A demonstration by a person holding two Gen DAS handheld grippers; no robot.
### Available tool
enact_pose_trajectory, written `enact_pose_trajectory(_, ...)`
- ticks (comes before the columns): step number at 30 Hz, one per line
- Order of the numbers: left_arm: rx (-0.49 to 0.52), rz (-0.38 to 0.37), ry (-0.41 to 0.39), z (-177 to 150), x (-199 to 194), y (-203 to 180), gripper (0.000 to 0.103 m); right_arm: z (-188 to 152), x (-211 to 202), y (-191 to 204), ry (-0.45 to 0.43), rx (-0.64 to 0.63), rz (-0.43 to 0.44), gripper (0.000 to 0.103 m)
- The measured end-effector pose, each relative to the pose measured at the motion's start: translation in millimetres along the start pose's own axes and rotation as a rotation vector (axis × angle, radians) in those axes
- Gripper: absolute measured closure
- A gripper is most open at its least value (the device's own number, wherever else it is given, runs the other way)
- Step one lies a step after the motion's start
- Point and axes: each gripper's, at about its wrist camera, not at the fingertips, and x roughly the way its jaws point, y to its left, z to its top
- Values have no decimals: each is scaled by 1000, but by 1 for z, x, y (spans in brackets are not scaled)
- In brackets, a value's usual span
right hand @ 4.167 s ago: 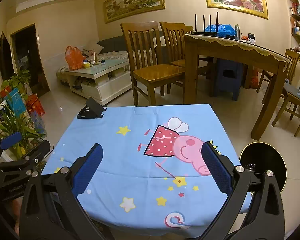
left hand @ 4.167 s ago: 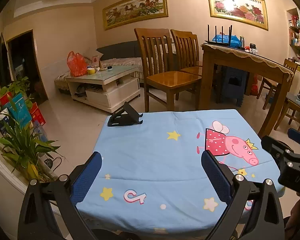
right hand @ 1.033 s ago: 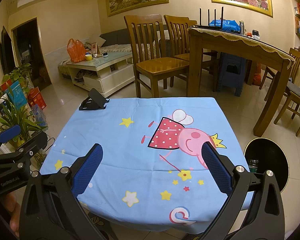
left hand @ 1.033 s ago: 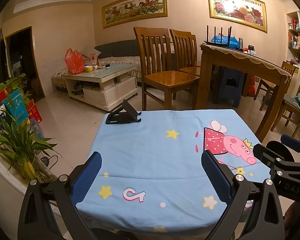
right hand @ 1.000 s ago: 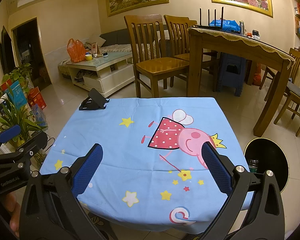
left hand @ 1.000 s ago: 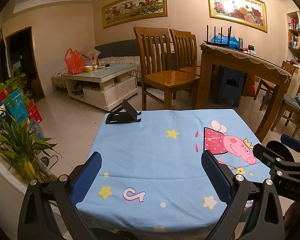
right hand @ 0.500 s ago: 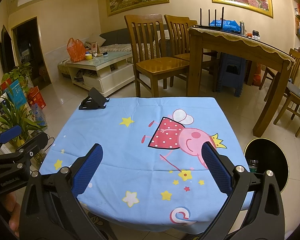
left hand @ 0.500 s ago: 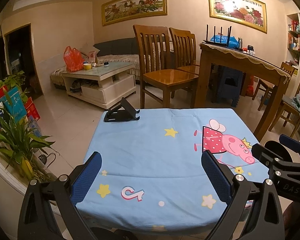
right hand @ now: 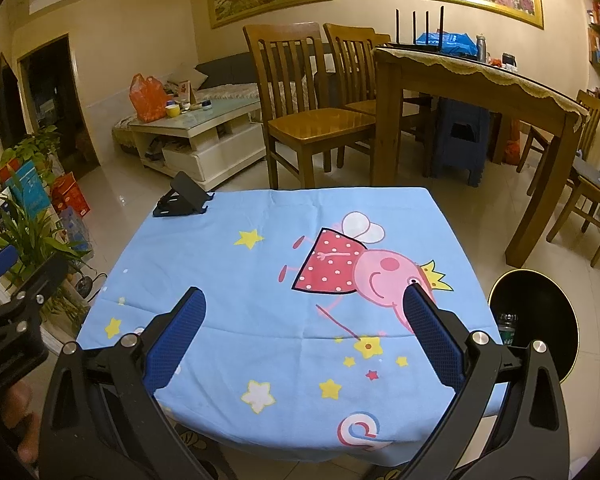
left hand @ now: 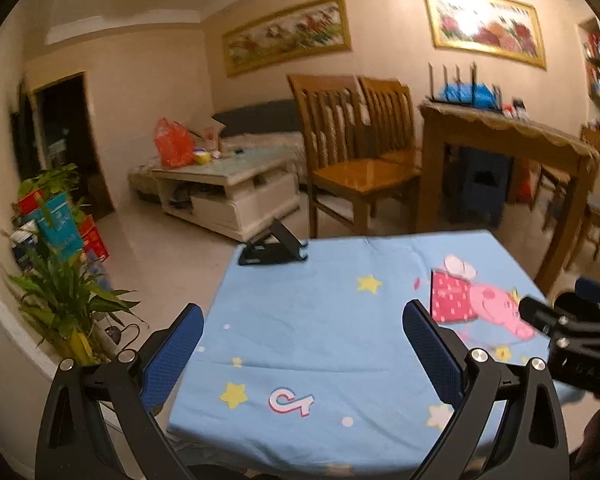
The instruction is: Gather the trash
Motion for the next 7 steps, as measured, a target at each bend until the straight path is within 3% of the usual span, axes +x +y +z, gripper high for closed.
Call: enact_pose_trajectory(7, 24, -2, 36, -1, 9, 3, 7, 1, -1, -3, 6, -1, 3, 5)
